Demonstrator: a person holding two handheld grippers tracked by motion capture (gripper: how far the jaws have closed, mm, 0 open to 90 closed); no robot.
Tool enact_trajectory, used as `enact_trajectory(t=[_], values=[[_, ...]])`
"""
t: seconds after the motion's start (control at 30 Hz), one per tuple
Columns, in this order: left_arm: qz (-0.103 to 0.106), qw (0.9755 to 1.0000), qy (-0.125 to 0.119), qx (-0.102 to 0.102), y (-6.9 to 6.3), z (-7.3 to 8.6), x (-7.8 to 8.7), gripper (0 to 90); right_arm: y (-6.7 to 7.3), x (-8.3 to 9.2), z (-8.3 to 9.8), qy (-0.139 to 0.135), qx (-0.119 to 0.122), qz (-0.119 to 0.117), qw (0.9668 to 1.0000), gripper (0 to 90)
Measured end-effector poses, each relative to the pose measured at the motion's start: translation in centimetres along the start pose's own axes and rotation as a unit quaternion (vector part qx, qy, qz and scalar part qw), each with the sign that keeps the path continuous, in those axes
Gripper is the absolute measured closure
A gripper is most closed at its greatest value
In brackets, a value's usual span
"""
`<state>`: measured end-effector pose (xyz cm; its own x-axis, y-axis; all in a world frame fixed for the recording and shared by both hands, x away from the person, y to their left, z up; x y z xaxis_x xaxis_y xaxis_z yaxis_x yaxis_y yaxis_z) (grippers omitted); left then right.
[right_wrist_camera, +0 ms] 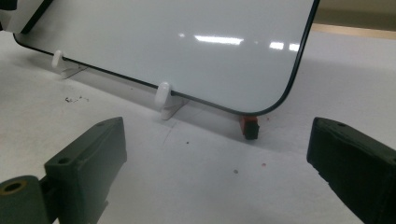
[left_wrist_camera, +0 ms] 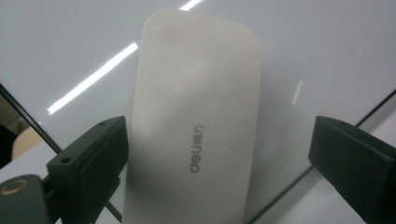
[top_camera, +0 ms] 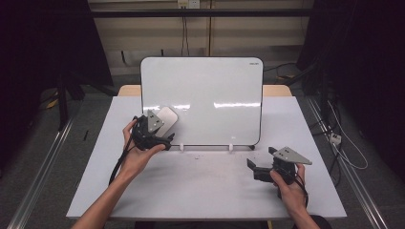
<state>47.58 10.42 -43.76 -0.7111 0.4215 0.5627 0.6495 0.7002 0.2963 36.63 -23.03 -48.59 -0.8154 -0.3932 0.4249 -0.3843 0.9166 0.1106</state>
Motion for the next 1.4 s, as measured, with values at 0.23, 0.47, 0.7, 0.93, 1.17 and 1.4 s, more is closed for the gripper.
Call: enact_trajectory(t=[0.23, 0.47, 0.7, 0.93, 1.17, 1.4], values=[[0.011, 0.9994, -0.021, 0.026, 0.6, -0.2, 0.8, 4.5, 0.1, -0.1, 0.0, 0.003, 0.001, -0.002, 1.0000, 4.8], [0.022, 0.9969, -0.046, 0.060, 0.5, -0.8, 1.4, 4.8, 0.1, -0.1, 0.1, 0.002, 0.001, 0.000, 1.0000, 4.8], [0.029, 0.9951, -0.053, 0.079, 0.2, -1.0, 2.4, 4.8, 0.1, 0.1, 0.2, 0.003, 0.001, 0.002, 1.0000, 4.7], [0.038, 0.9940, -0.051, 0.089, -0.3, 0.1, 3.3, 4.7, 0.1, 0.3, 0.1, 0.000, 0.002, 0.001, 1.0000, 4.7], [0.044, 0.9943, -0.059, 0.077, -0.8, 0.9, 4.1, 4.8, 0.0, 0.3, 0.2, 0.000, 0.003, 0.003, 1.0000, 4.8], [0.040, 0.9941, -0.061, 0.080, -1.0, 1.6, 5.1, 4.8, 0.0, 0.4, 0.2, 0.000, 0.003, 0.005, 1.0000, 4.8]])
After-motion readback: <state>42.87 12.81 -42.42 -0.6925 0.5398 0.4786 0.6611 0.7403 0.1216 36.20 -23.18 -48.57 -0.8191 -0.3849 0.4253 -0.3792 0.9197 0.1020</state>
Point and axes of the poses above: each handheld gripper's, and its own axes: x roughly backward along the jaws, z roughly out of its underside, y roughly to its left, the point moved 8 cm from there along -x, roughly forward along the jaws, and after that the axes turned 2 degrees about -x, right-handed, at the moved point
